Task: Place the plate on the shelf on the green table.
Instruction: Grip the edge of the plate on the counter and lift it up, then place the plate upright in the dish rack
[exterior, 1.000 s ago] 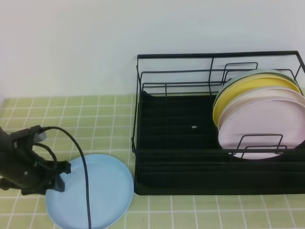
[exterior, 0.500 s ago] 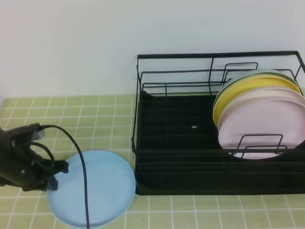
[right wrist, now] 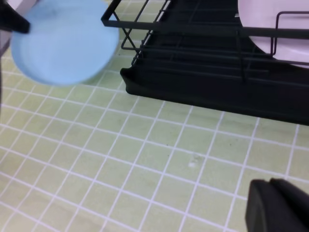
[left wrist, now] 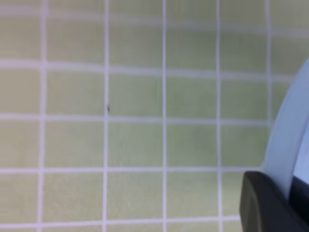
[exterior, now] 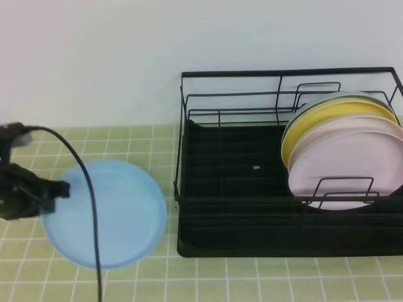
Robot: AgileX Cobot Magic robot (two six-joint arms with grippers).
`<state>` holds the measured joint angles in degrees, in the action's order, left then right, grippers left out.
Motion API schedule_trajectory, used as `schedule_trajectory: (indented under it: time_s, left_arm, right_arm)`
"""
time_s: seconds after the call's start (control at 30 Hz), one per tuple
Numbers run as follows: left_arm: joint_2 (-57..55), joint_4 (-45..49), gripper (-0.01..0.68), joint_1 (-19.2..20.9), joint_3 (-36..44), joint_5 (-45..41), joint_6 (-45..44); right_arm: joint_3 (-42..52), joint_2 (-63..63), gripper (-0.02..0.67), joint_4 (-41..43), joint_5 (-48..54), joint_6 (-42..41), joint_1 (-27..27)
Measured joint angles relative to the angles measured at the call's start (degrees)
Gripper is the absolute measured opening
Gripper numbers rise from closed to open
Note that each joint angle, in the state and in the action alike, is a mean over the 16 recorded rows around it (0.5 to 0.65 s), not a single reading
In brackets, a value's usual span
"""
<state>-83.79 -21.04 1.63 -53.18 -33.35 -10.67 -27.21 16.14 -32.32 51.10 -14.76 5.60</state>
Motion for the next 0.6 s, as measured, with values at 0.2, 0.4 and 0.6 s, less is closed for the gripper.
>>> schedule_trajectory:
  time_s: [0.2, 0.4, 0.6]
  left_arm:
    - [7.47, -2.72, 0.0, -0.56, -0.02, -0.4, -2.55]
    - [13.9, -8.59, 0.0, -4.03, -0.04, -1.44, -7.1]
    - [17.82, -15.23, 0.0, -10.25, -0.04, -2.74, -11.92]
  right_arm:
    - [0.0, 0.0, -0.003, -3.16, -0.04, -1.91, 0.0]
    - [0.0, 0.14, -0.003, -8.13, -1.24, -5.98, 0.0]
    - [-0.01, 2.12, -0.003, -14.77, -3.46, -10.69, 0.0]
